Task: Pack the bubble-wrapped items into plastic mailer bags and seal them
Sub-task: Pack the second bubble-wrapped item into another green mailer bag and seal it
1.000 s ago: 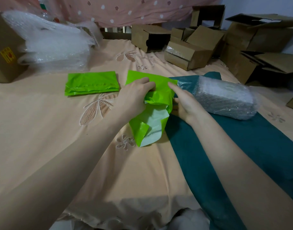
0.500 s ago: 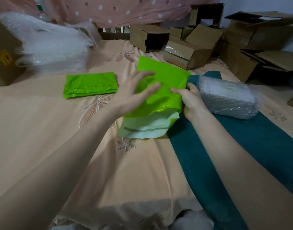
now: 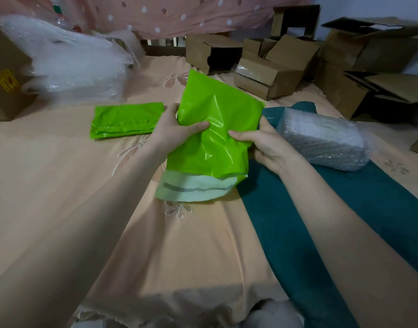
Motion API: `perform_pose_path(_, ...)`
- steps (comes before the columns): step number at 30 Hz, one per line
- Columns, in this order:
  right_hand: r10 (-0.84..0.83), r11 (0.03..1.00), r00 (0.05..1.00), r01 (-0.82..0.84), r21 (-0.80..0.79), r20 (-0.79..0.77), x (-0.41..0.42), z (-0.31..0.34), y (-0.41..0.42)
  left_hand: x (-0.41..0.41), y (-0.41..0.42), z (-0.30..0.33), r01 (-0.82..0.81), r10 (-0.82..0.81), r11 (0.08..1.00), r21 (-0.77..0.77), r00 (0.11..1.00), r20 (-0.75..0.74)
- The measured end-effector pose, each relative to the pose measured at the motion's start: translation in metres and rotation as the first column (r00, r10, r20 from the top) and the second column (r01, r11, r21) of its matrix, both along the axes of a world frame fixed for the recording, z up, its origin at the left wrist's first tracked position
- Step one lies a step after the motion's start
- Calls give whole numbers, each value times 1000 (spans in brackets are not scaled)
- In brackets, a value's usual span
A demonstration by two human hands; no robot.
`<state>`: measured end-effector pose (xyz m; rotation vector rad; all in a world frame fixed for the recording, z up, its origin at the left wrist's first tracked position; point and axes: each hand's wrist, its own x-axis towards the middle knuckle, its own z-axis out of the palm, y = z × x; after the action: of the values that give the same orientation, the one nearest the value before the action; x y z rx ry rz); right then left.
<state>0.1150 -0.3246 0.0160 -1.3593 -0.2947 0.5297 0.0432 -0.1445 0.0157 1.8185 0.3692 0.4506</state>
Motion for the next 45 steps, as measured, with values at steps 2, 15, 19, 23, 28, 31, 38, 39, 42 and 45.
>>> perform_pose_path(2, -34, 998, 999, 35, -43, 29, -2, 0, 0, -2, 0, 1, -5, 5, 1000, -21, 1000, 15)
perform_pose_path(15, -215, 977, 975, 215, 10, 62, 1, -6, 3, -3, 2, -2, 51, -55, 963, -264, 998, -6)
perform_pose_path(19, -271, 959, 955, 279, -54, 120, 2, -9, 5, -2, 4, -5, 17, -19, 948, -316, 1000, -2)
perform_pose_path(23, -224, 960, 972, 233, -154, 77, 1, -10, 3, 1, 10, -14, -71, 67, 941, -330, 997, -26)
perform_pose_path(28, -187, 938, 967, 227, -261, 171, -5, -15, 1, 6, 10, -30, -216, 229, 972, 93, 956, -181)
perform_pose_path(31, -169, 933, 965, 223, -283, 202, -5, -19, 3, 0, -1, -28, -171, 183, 824, 541, 983, 33)
perform_pose_path(38, -101, 873, 949, 229, -430, 300, -8, -17, -1, 10, -35, -33, 389, -311, 520, 760, 915, -255)
perform_pose_path(39, -79, 862, 952, 214, -460, 296, -9, -17, -4, 11, -38, -36, 393, -279, 502, 770, 917, -286)
perform_pose_path(42, -1, 839, 958, 157, -520, 286, -10, -17, -11, 12, -41, -43, 389, -200, 481, 786, 921, -333)
perform_pose_path(45, 10, 842, 957, 149, -518, 291, -14, -16, -15, 12, -43, -46, 391, -186, 469, 792, 920, -345)
